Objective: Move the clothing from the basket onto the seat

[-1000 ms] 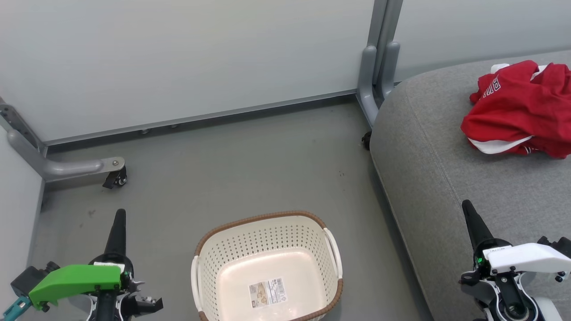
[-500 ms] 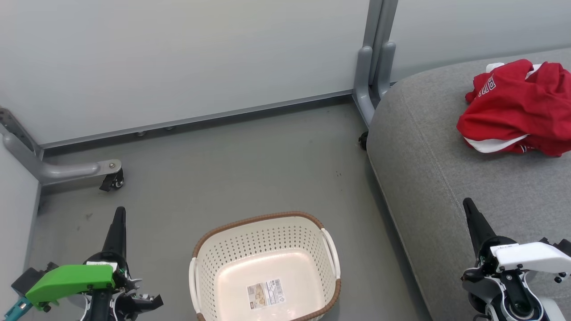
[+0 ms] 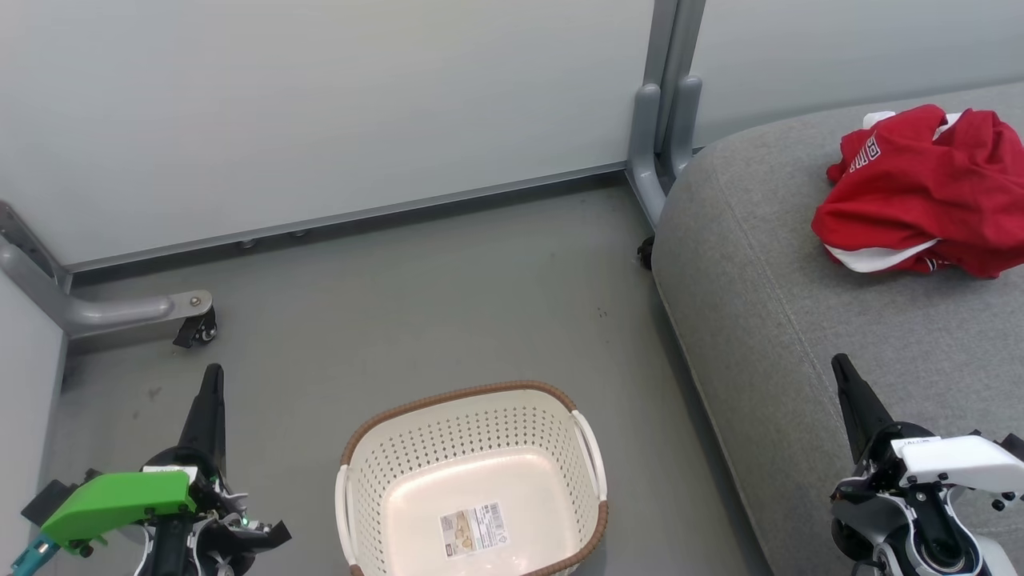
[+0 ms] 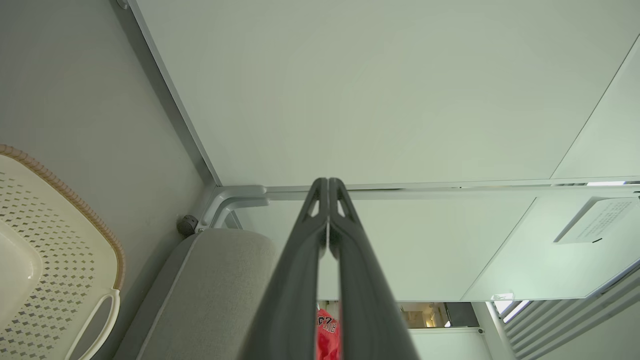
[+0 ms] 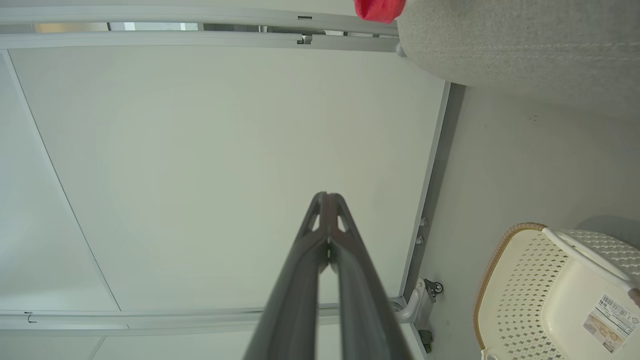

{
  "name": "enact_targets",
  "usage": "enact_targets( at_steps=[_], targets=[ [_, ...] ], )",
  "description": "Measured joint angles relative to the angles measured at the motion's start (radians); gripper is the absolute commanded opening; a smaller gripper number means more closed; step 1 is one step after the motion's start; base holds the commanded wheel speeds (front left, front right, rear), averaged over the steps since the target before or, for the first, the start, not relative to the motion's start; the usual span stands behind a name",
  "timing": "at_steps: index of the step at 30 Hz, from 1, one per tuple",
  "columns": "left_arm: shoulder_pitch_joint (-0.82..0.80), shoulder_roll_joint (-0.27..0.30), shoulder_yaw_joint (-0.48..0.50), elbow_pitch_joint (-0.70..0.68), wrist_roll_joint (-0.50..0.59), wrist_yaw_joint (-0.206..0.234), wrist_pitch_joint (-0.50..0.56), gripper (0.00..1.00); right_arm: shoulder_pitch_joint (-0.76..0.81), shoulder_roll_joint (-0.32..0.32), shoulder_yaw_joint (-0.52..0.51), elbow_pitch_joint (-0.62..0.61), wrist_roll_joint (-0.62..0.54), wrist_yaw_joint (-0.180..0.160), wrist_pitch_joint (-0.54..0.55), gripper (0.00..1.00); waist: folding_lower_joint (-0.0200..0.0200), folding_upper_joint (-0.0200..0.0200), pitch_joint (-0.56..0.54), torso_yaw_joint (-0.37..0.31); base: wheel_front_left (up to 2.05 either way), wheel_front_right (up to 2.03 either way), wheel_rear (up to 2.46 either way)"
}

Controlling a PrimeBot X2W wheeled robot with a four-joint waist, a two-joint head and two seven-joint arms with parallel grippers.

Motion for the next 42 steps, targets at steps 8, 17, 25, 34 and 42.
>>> enact_targets(
  at_steps=[8, 17, 25, 34, 42],
  targets=[
    [0.000, 0.000, 0.000, 0.000, -0.002, -0.002, 0.001, 0.00, 0.000, 0.000, -0.001, 0.000, 0.003, 0.000, 0.000, 0.00, 0.0000, 0.0000, 0.000, 0.000, 0.00, 0.00, 0.00],
    [0.000, 0.000, 0.000, 0.000, -0.002, -0.002, 0.001, 0.00, 0.000, 0.000, -0.001, 0.000, 0.003, 0.000, 0.000, 0.00, 0.0000, 0.0000, 0.000, 0.000, 0.00, 0.00, 0.00],
    [0.000, 0.000, 0.000, 0.000, -0.002, -0.002, 0.001, 0.00, 0.000, 0.000, -0.001, 0.000, 0.003, 0.000, 0.000, 0.00, 0.0000, 0.0000, 0.000, 0.000, 0.00, 0.00, 0.00],
    [0.000, 0.000, 0.000, 0.000, -0.002, -0.002, 0.001, 0.00, 0.000, 0.000, 0.000, 0.000, 0.003, 0.000, 0.000, 0.00, 0.0000, 0.0000, 0.000, 0.000, 0.00, 0.00, 0.00],
    [0.000, 0.000, 0.000, 0.000, -0.002, -0.002, 0.001, 0.00, 0.000, 0.000, -0.001, 0.000, 0.003, 0.000, 0.000, 0.00, 0.0000, 0.0000, 0.000, 0.000, 0.00, 0.00, 0.00]
  ],
)
